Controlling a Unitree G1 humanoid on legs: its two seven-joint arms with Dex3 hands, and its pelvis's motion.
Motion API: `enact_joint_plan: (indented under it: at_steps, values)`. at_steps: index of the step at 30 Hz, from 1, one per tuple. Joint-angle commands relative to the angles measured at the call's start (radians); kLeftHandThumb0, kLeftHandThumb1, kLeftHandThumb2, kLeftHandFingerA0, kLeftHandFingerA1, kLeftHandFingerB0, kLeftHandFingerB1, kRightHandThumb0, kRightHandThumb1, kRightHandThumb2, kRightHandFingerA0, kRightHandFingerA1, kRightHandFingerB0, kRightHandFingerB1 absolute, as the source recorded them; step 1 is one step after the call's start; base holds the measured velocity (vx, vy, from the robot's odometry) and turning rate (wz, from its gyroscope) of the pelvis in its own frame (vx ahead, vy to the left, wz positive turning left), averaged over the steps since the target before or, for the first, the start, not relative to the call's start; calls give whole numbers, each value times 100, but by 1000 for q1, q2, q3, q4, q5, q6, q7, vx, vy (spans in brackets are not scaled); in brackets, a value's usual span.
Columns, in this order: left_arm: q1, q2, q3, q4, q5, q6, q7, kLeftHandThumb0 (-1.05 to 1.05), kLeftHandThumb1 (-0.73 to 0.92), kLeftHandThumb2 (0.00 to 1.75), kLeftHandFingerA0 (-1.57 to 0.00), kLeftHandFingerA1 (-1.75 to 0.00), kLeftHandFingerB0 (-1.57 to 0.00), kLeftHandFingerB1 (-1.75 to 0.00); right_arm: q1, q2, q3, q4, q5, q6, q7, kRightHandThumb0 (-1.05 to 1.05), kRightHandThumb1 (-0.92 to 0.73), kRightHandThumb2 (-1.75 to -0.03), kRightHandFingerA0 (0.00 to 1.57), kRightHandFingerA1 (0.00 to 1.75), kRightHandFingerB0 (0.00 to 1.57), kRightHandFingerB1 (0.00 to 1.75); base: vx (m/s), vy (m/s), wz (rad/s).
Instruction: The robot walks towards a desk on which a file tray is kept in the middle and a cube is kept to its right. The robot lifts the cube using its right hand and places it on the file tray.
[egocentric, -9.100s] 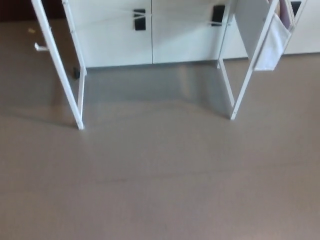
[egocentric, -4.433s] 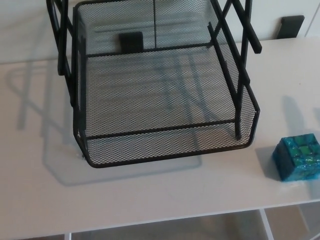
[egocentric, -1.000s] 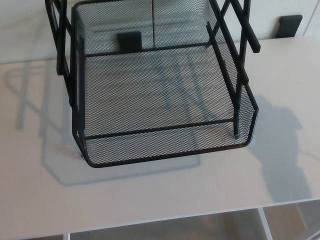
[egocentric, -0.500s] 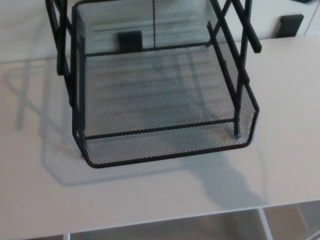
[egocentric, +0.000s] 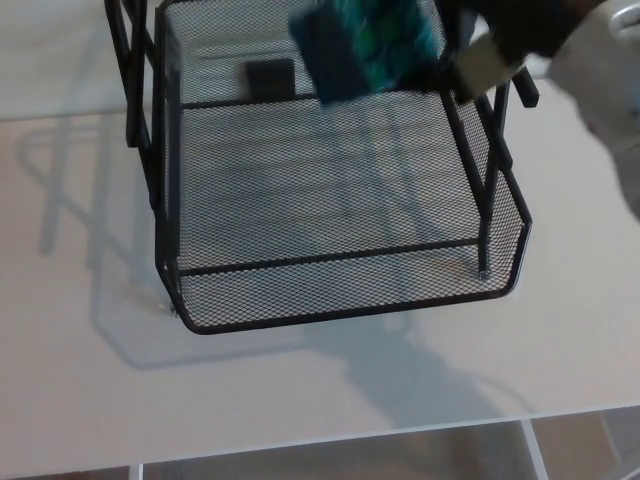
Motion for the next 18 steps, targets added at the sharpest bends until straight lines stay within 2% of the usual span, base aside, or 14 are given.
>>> enact_joint_plan:
  at_steps: [1,2,4,6,7,10,11,12,13,14,15,16,17,18]
  values:
    - [2,5,1,5,1,-28,0,-101,66,124,-56,-102,-29,-81,-26,-10,134,122,-36,-110,160,-23,-70,-69,86,142,92,74,0,0,0]
    - [7,8,-10,1,13,-33,11,-104,68,128,-55,-102,-24,-78,-22,-11,146,149,-40,-120,154,-21,-68,-74,88,149,91,80,0,0,0]
    - [9,7,-9,-1,11,-31,13,-104,68,128,-55,-102,-24,-78,-24,-12,155,170,-37,-126,153,-21,-68,-74,88,149,91,80,0,0,0]
    - [11,6,-6,5,7,-40,8,-105,67,126,-50,-96,-29,-81,-39,-11,155,203,-25,-131,173,-21,-70,-75,85,157,89,78,0,0,0]
    - [11,4,3,6,-4,-39,1,-105,68,127,-39,-89,-22,-77,-49,-16,159,213,-27,-138,187,-21,-69,-74,84,155,88,74,0,0,0]
    - [16,9,-3,-7,1,-43,-7,-104,70,129,-36,-89,-20,-78,-73,-18,155,218,-18,-122,235,-21,-68,-72,96,128,86,63,0,0,0]
    - [10,8,3,-4,-4,-34,-5,-105,92,70,-36,-111,-24,-94,-83,-19,156,212,-21,-110,257,-24,-72,-67,96,115,81,56,0,0,0]
    - [7,7,2,-4,-3,-28,4,-105,70,128,-61,-106,-24,-79,-84,-20,158,198,-37,-99,256,-25,-73,-62,88,128,72,47,0,0,0]
    - [7,7,-1,-2,1,-31,6,-105,69,129,-61,-110,-24,-78,-84,-28,157,177,-48,-106,253,-34,-67,-60,58,71,33,32,0,0,0]
    - [8,7,-2,-1,2,-33,5,-105,69,129,-61,-110,-24,-78,-84,-31,155,170,-52,-110,255,-34,-67,-60,58,71,33,32,0,0,0]
    - [9,10,-14,2,17,-44,11,-100,68,127,-63,-105,-21,-75,-103,-33,158,152,-62,-77,294,-50,-51,-76,3,44,2,20,0,0,0]
    - [9,10,-16,3,18,-46,12,-100,68,127,-63,-105,-21,-75,-104,-33,157,148,-65,-72,301,-50,-51,-76,3,44,2,20,0,0,0]
    - [9,10,-17,5,18,-46,15,-100,67,127,-63,-105,-23,-76,-123,-36,161,135,-80,-53,329,-55,-49,-70,0,9,0,12,0,0,0]
    - [9,9,-10,2,7,-44,7,-105,70,129,-59,-105,-24,-79,-139,-37,154,121,-81,-35,352,-75,-37,-71,0,11,0,10,0,0,0]
